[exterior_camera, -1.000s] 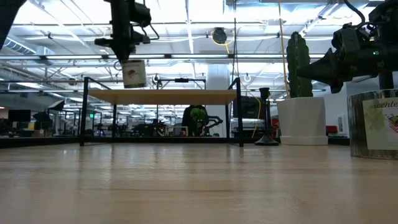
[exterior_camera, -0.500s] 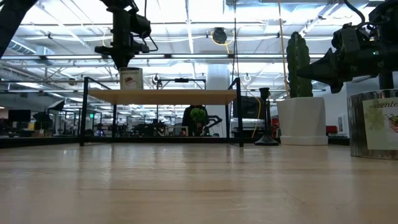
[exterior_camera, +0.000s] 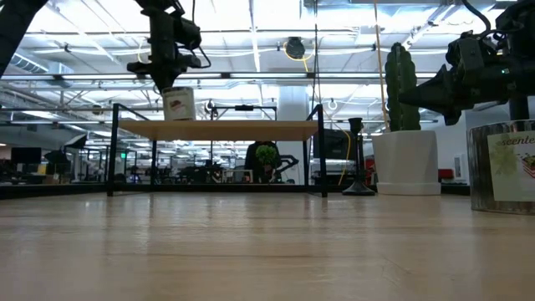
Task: Pick & Place candle stick holders
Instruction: Put the top green scented candle on the shelf
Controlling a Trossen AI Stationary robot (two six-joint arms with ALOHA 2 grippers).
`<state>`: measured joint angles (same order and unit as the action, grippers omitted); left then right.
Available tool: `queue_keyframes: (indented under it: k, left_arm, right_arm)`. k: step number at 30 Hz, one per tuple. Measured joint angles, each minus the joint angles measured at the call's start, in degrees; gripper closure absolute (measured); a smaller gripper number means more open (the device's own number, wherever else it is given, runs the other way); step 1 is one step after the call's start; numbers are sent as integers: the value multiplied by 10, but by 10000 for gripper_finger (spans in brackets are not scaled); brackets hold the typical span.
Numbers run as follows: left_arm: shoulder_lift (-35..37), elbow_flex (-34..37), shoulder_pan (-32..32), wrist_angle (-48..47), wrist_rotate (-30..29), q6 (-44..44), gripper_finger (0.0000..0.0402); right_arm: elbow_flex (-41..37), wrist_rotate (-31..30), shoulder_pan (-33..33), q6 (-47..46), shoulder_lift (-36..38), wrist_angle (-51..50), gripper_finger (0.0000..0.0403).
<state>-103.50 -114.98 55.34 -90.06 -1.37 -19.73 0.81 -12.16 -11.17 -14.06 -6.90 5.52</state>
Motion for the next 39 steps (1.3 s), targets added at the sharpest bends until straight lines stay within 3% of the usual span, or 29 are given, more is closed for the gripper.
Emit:
queue_keyframes:
  k: [39]
  left_arm:
    - [8, 0, -33, 1, -14, -51, 401]
  right_arm:
    - [0, 0, 0, 0, 0, 0, 399]
